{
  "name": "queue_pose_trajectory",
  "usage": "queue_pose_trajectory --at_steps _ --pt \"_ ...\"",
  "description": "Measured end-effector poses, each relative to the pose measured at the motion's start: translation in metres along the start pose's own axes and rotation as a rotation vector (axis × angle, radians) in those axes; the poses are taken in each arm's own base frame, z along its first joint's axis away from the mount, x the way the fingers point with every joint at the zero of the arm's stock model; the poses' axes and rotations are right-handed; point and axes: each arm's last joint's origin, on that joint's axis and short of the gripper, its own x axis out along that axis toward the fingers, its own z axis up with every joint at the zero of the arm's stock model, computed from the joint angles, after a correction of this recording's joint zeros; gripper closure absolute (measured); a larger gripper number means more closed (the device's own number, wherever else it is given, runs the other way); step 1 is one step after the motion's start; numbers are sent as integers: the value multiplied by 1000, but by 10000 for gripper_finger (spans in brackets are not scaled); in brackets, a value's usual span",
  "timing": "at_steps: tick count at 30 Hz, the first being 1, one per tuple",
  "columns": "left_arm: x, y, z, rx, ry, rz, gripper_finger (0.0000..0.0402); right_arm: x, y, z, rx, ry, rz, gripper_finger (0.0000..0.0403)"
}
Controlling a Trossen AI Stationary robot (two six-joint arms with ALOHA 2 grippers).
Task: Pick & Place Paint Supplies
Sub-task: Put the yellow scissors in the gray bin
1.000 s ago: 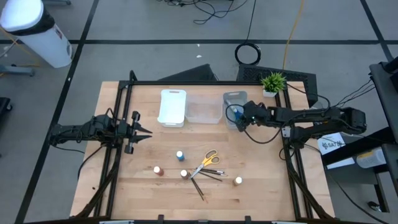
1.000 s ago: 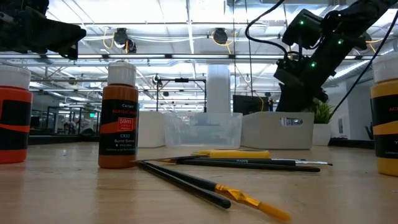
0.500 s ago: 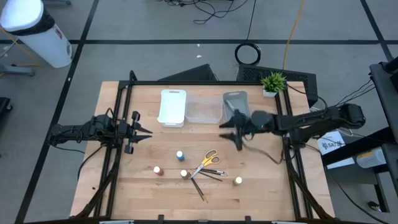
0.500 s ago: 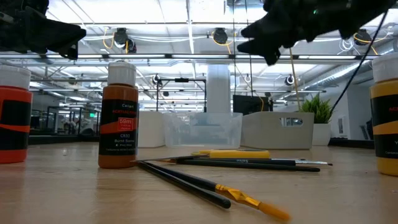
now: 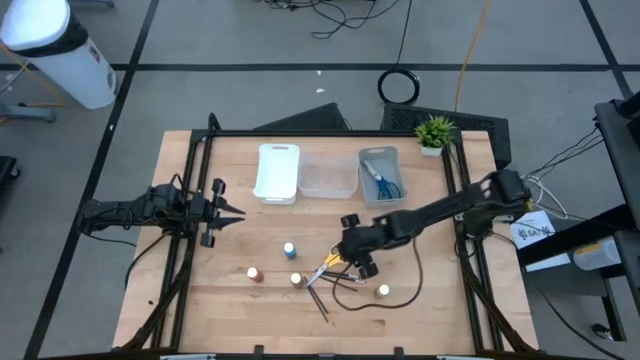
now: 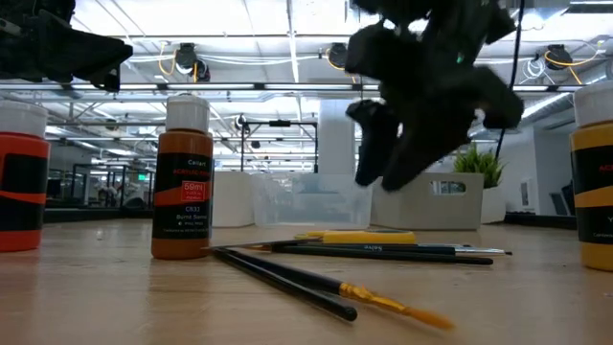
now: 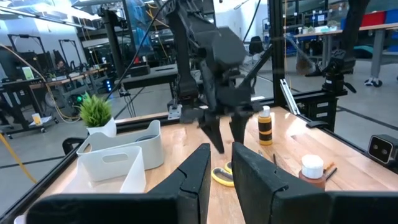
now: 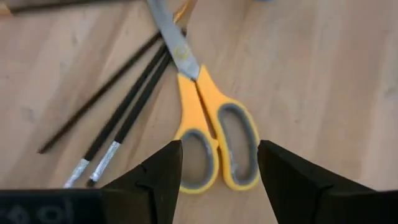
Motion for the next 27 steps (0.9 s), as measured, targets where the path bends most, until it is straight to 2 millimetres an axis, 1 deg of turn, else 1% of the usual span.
queue_pose_trajectory --at_steps 5,14,16,19,24,27 --pt "0 0 0 0 0 0 325 23 1 -6 -10 49 8 224" --pt "0 0 0 0 0 0 325 43 1 -15 2 113 13 237" --pt "0 0 0 0 0 0 325 44 1 -17 1 132 15 245" --pt "0 0 0 0 0 0 325 44 1 -20 29 158 18 271" --pt "0 0 0 0 0 0 325 44 -1 -24 62 197 20 344" --pt "0 0 0 0 0 0 325 44 -1 -27 62 223 23 348"
